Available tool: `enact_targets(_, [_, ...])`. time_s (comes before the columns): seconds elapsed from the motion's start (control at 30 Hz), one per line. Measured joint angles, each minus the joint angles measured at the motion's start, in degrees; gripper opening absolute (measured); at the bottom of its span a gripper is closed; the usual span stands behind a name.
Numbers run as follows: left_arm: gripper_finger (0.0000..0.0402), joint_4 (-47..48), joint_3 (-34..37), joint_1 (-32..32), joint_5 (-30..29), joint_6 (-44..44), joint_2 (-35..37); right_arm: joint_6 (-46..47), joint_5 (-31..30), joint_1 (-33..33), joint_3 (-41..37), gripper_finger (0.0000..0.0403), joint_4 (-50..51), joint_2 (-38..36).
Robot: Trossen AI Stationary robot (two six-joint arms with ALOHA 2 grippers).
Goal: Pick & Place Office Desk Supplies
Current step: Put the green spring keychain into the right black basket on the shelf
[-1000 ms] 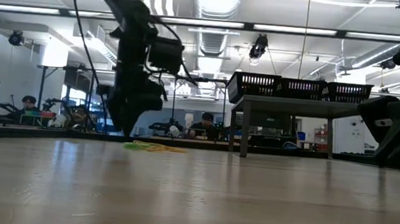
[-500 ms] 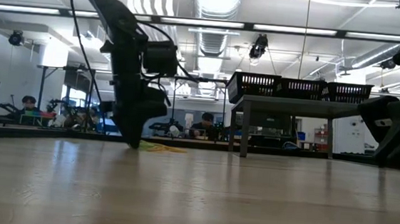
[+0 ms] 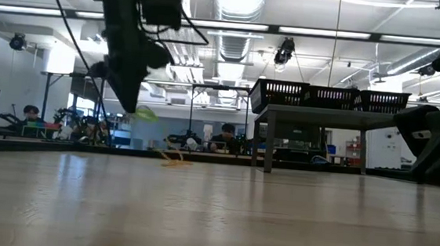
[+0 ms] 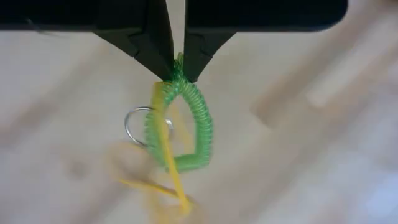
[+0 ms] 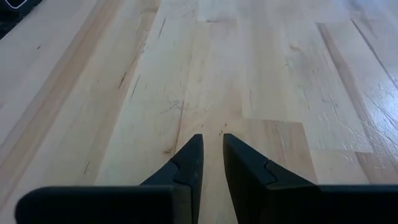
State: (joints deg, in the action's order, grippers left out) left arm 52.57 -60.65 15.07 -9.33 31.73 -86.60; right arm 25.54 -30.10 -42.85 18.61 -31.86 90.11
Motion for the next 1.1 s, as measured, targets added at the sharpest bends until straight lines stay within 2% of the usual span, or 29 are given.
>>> enact_targets(0.07, [0.0018,0.05,0.73,-2.03,2.74,2.84,1.76,0.03,0.00,0.00,0.00,0.0057,-0.02,0.00])
enact_targets(0.2, [0.0017,1.95,2.12,-6.10,2.99,11.98,2.73,0.16,-0.01,0.00,0.00,0.0057,-0.02,-0.02])
enact_targets(0.37, [0.0017,7.89,2.65,-9.18,2.94,17.96,-0.37,0.11,-0.05,0.00,0.01,0.0057,-0.21,-0.02])
enact_targets(0.47, [0.0017,13.60,2.66,-9.13,2.55,18.27,-3.83,0.04,-0.13,0.04,0.02,0.0057,-0.31,-0.02])
enact_targets(0.63, [0.0016,26.62,0.91,-9.02,-2.72,17.81,-10.79,0.18,-1.43,0.04,0.02,0.0057,-0.31,-0.02])
enact_targets(0.77, [0.0016,36.79,-1.30,-9.11,-9.33,17.77,-15.47,0.18,-1.54,0.04,0.02,0.0057,-0.19,-0.02])
enact_targets(0.93, [0.0016,35.39,-1.99,-9.24,-10.77,11.10,-17.36,0.18,-1.54,0.00,0.02,0.0057,-0.07,-0.02])
enact_targets(1.1, [0.0016,26.62,-4.87,-10.20,-12.77,6.37,-17.72,0.18,-1.54,0.00,0.02,0.0057,-0.04,-0.02])
